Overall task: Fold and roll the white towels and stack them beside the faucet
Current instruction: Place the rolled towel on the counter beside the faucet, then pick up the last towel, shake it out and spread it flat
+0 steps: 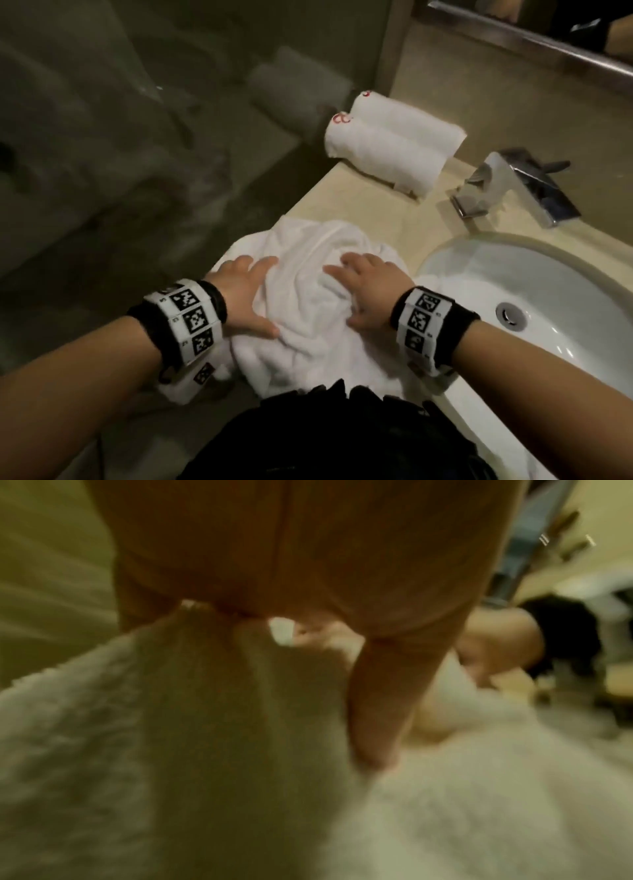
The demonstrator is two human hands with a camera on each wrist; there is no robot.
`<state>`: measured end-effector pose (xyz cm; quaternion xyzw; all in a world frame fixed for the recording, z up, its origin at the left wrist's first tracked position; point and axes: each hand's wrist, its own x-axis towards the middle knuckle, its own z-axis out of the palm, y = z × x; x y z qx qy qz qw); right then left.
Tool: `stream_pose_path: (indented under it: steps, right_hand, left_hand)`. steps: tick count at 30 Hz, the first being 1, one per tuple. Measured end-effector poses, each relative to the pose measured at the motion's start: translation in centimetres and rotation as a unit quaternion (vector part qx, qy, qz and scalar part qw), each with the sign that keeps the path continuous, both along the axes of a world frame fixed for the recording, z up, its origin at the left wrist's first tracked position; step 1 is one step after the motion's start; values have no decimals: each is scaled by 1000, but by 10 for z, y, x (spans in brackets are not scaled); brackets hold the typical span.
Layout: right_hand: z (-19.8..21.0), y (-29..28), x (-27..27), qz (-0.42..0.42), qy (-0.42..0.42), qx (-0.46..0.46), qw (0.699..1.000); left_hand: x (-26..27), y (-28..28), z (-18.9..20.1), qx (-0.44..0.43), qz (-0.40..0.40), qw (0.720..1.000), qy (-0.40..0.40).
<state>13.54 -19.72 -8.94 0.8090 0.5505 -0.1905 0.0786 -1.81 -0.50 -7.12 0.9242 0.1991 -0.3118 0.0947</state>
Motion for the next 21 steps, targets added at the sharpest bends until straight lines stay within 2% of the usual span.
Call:
stream_pose_path:
  steps: [2,4,8,13,16,19,21]
  right_hand:
    - [2,1,-4,-25,5,31,999]
    - [6,-5,-8,-59,27,51,997]
    - [44,-50,-7,-128,97,124,979]
    - [109,-182,-14,-237,75,196,949]
    - [138,-290,-35,-327,36,220,918]
    - [144,-390,-65,-417,10,204,886]
    - [136,-452,-87,-485,4,174,857]
  left_hand:
    - [-11,-22,-10,22,-3,1000,-6]
    - [-9,-36,-9,19,9,998,-55]
    - [1,-67,18,-105,28,989,-101]
    - [25,-160,62,-255,3,952,-172]
    - [45,-249,75,-330,-75,925,-170]
    - [61,-337,74,-347,-171,913,-131]
    - [70,-397,66,-308,-234,917,-98]
